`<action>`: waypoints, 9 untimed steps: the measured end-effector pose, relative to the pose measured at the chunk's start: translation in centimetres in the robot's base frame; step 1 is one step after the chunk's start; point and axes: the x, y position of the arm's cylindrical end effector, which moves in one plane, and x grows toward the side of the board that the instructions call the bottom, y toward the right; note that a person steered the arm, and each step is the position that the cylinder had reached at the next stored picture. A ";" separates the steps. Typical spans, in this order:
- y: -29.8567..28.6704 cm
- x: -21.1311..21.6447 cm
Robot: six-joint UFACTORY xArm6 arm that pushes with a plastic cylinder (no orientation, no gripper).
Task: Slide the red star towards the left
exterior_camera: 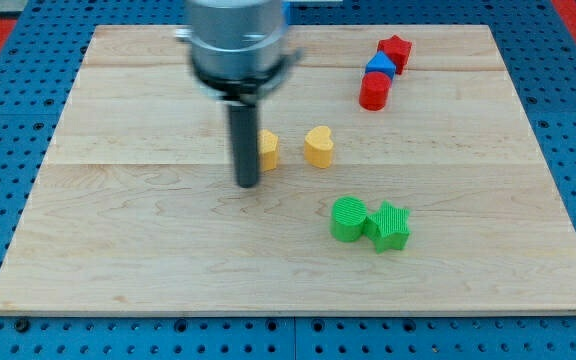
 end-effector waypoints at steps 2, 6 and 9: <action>3.0 -2.2; 26.4 -1.3; 30.1 -16.5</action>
